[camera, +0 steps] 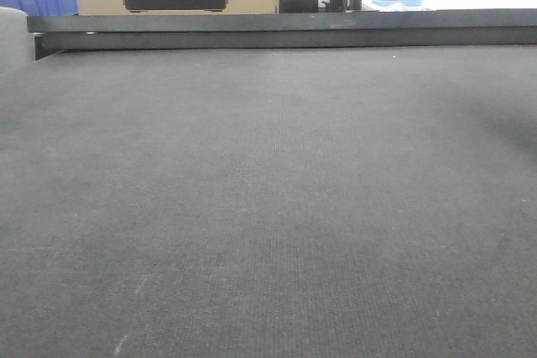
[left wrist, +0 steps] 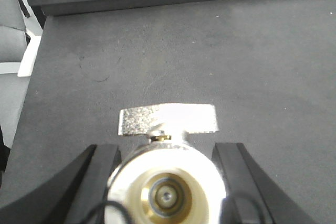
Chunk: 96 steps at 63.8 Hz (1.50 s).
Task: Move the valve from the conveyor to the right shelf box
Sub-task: 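Lift both held valves up off the conveyor belt, then turn the base away from the conveyor holding both valves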
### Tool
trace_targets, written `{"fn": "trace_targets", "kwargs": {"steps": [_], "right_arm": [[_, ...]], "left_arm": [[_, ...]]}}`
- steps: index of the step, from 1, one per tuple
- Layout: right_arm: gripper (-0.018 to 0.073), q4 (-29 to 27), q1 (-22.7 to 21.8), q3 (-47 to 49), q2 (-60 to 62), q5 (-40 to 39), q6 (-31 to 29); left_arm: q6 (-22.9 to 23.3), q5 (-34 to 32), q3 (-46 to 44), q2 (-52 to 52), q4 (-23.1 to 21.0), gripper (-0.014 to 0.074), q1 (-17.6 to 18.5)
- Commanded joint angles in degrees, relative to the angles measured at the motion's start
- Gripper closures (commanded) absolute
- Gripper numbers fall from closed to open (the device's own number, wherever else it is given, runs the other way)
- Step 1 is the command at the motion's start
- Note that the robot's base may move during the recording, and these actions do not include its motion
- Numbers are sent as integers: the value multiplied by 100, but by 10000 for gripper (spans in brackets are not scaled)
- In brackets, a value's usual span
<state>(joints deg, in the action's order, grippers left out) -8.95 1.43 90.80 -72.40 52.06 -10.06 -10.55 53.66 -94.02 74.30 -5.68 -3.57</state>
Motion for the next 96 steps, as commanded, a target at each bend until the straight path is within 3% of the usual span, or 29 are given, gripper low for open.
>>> {"fn": "trace_targets", "kwargs": {"steps": [1, 96], "right_arm": [[713, -17, -8, 105, 43, -500, -57], [713, -17, -8, 105, 43, -458, -57]], "left_arm": [[28, -362, -42, -73, -55, 708, 26], [28, -380, -42, -73, -55, 708, 26]]}}
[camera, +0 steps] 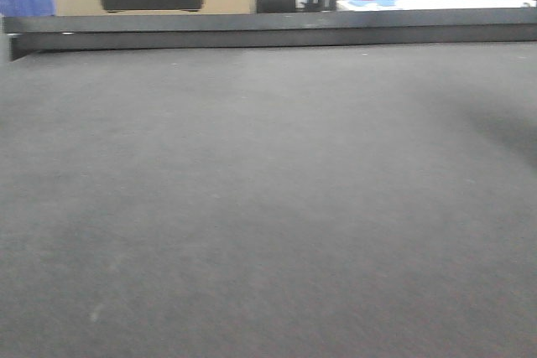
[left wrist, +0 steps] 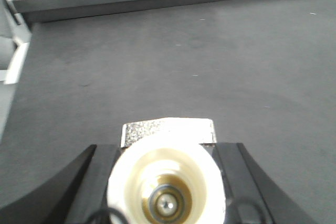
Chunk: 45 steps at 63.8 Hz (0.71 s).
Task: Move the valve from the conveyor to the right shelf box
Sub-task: 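Turn the base away from the conveyor holding both valves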
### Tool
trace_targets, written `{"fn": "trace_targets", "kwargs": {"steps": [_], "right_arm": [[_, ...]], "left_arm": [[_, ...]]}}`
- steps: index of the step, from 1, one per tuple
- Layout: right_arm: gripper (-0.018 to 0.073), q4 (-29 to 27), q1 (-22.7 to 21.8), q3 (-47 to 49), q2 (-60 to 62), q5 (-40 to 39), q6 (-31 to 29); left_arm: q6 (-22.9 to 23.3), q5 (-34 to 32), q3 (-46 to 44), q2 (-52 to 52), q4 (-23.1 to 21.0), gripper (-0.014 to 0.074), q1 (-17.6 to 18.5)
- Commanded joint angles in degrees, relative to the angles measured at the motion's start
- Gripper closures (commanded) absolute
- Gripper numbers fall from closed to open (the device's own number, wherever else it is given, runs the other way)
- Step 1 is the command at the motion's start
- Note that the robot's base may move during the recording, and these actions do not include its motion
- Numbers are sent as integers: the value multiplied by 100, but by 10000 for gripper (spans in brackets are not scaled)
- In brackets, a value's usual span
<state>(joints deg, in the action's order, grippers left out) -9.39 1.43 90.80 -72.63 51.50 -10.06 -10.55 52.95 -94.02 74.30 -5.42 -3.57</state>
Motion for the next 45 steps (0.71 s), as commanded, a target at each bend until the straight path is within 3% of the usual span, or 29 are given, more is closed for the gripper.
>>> {"fn": "trace_targets", "kwargs": {"steps": [1, 45], "right_arm": [[713, 26, -8, 105, 66, -402, -57], [713, 26, -8, 105, 66, -402, -57]], "left_arm": [[28, -310, -42, -73, -81, 708, 26], [28, -310, -42, -73, -81, 708, 26]]}}
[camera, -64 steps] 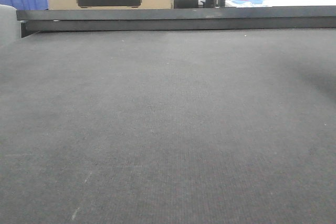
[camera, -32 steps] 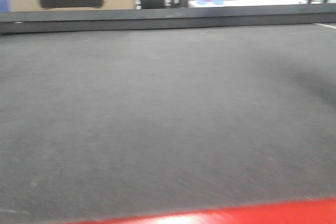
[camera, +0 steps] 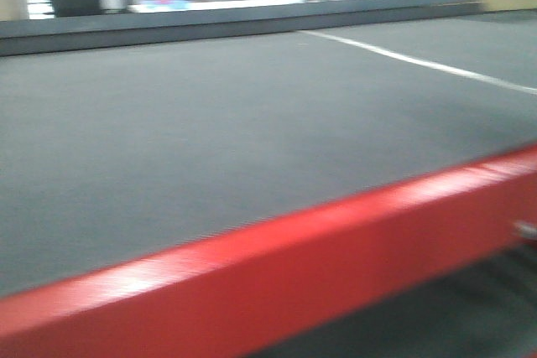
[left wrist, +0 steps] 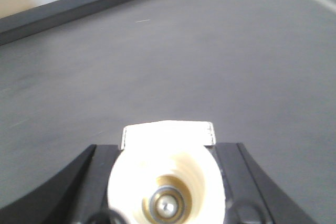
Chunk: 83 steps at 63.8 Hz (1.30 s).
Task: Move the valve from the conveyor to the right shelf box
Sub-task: 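Turn the base away from the conveyor holding both valves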
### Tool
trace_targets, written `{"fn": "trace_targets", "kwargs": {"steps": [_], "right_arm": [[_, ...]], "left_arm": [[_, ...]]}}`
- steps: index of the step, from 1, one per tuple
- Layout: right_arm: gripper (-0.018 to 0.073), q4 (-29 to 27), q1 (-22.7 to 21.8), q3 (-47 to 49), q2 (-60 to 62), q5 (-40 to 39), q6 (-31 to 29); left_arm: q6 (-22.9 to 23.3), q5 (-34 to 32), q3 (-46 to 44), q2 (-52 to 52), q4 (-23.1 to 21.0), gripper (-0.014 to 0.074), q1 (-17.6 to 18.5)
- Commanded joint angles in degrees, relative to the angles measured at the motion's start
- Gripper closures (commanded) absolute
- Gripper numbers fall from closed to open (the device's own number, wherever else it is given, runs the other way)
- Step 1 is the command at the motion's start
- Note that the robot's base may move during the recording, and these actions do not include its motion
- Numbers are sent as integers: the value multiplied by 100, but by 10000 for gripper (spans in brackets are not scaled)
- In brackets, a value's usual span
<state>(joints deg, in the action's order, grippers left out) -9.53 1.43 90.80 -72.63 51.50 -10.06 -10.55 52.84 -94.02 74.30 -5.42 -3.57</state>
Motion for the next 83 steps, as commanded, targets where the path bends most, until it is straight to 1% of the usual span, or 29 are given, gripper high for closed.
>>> {"fn": "trace_targets", "kwargs": {"steps": [1, 83], "right_arm": [[713, 40, -8, 105, 66, -402, -57], [713, 40, -8, 105, 66, -402, -57]], "left_arm": [[28, -298, -42, -73, -81, 708, 26], [28, -298, -42, -73, -81, 708, 26]]}}
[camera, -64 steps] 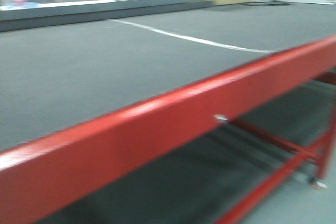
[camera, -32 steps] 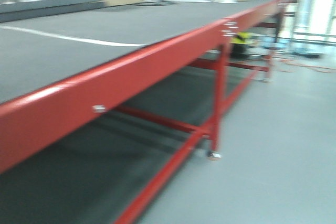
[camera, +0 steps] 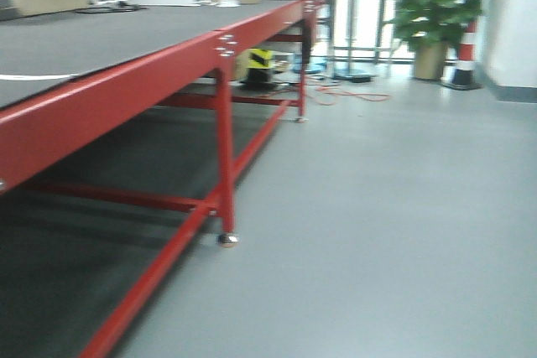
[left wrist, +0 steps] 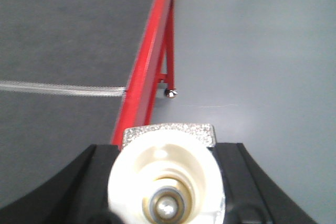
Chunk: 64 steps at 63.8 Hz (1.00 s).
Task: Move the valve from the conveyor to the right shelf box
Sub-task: 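Turn the base away from the conveyor holding both valves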
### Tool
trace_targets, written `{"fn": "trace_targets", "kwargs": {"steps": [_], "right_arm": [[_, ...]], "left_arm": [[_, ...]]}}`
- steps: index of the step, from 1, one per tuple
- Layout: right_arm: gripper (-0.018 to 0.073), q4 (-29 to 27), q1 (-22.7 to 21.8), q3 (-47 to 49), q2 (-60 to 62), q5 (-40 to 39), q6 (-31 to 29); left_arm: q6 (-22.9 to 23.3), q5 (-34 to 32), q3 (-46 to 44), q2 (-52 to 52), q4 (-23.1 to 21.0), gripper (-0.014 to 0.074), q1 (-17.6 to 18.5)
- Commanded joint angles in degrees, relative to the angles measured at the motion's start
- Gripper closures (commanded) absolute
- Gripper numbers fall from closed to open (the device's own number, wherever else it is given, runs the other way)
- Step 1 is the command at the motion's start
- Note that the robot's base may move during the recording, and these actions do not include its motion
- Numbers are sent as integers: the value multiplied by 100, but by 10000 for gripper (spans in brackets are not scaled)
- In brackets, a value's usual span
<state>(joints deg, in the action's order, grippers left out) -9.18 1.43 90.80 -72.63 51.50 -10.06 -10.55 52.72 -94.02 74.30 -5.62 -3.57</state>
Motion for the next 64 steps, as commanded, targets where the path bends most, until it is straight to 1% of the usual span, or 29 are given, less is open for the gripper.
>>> {"fn": "trace_targets", "kwargs": {"steps": [1, 64], "right_arm": [[713, 6, -8, 105, 66, -402, -57], [713, 6, -8, 105, 66, -402, -57]], "left_arm": [[28, -287, -42, -73, -62, 708, 26], [28, -287, -42, -73, -41, 708, 26]]}}
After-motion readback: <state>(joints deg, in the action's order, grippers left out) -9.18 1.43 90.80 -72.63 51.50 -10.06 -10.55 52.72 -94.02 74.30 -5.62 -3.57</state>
